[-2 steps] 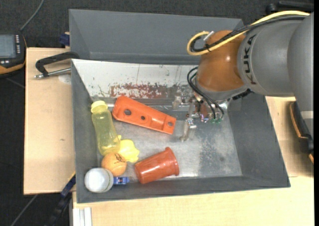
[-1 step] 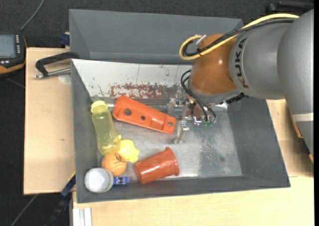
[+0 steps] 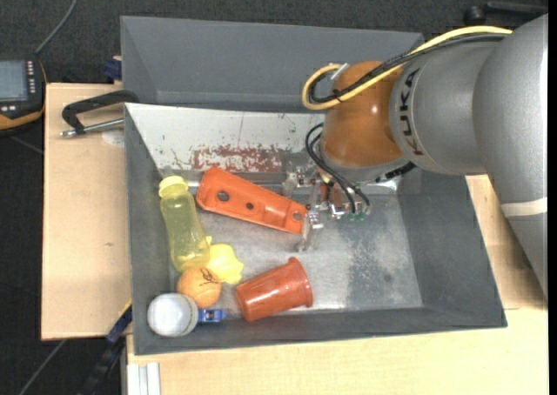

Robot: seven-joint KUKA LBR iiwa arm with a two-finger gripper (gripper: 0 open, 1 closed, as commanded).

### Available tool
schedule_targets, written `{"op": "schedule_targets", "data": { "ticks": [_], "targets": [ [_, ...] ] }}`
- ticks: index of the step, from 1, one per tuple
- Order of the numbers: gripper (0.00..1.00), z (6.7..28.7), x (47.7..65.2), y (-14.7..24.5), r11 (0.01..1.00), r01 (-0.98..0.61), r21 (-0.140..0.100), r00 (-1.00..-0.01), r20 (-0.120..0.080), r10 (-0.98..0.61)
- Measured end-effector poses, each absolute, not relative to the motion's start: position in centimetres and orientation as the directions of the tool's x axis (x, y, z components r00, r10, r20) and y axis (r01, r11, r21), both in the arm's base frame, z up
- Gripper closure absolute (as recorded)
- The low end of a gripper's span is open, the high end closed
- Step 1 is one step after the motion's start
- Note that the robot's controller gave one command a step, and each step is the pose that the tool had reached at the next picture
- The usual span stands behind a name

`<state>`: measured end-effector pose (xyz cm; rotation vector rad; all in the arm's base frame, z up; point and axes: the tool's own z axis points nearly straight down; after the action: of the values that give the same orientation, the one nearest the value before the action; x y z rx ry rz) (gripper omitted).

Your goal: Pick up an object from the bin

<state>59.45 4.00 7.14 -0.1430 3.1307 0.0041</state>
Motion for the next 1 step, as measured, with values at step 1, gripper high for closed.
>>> {"op": "schedule_targets", "data": {
  "ticks": [1],
  "targets": [
    [1.00, 7.12, 59.28, 6.27, 0.993, -0.119, 0.004, -0.993, -0.007, -0.119]
  ]
}}
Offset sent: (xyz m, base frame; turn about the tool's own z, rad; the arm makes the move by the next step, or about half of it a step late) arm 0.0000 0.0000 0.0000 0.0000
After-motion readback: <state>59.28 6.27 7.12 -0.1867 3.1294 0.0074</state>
